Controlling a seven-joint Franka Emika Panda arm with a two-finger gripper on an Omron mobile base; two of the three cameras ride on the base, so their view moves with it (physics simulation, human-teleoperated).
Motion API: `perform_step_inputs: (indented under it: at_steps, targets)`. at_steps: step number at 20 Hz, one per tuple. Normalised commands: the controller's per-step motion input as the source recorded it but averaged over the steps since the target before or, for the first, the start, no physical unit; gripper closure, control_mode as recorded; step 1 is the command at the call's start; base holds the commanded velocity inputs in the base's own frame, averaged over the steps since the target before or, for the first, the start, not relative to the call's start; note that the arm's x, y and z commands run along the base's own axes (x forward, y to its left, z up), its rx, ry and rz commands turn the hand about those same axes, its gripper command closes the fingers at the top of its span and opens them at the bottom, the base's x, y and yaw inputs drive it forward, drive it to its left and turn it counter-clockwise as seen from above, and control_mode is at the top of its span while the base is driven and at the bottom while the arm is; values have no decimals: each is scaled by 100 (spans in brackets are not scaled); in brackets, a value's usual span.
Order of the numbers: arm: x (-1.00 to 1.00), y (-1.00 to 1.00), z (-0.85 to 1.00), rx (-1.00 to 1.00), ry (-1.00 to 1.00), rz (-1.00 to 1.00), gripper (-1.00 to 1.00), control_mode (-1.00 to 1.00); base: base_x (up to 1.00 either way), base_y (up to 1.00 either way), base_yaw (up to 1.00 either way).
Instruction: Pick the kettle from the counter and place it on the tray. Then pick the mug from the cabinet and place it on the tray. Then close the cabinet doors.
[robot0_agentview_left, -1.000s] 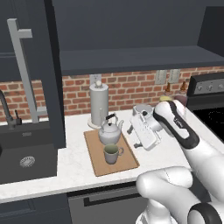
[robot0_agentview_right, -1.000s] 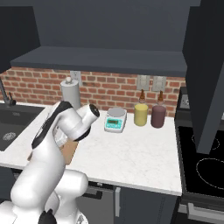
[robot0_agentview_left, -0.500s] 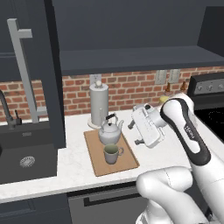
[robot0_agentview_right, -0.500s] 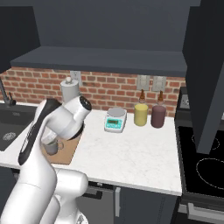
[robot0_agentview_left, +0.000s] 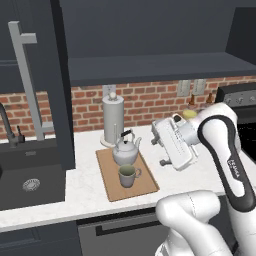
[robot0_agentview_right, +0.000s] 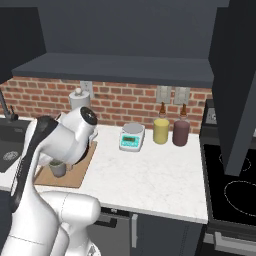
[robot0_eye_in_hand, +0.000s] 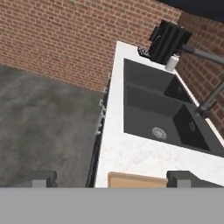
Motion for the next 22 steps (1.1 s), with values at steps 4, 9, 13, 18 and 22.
perform_step_inputs:
  at_steps: [4, 9, 13, 18, 22]
  targets:
    - [-42, 3, 32, 0, -13, 0, -100, -100, 0, 0, 0]
    - [-29, 2, 31, -1, -12, 0, -100, -100, 0, 0, 0]
    - [-37, 0, 40, -1, -18, 0, -100, -100, 0, 0, 0]
    - [-34, 0, 39, -1, -18, 0, -100, -100, 0, 0, 0]
    - [-28, 3, 40, -3, -21, 0, -100, -100, 0, 0, 0]
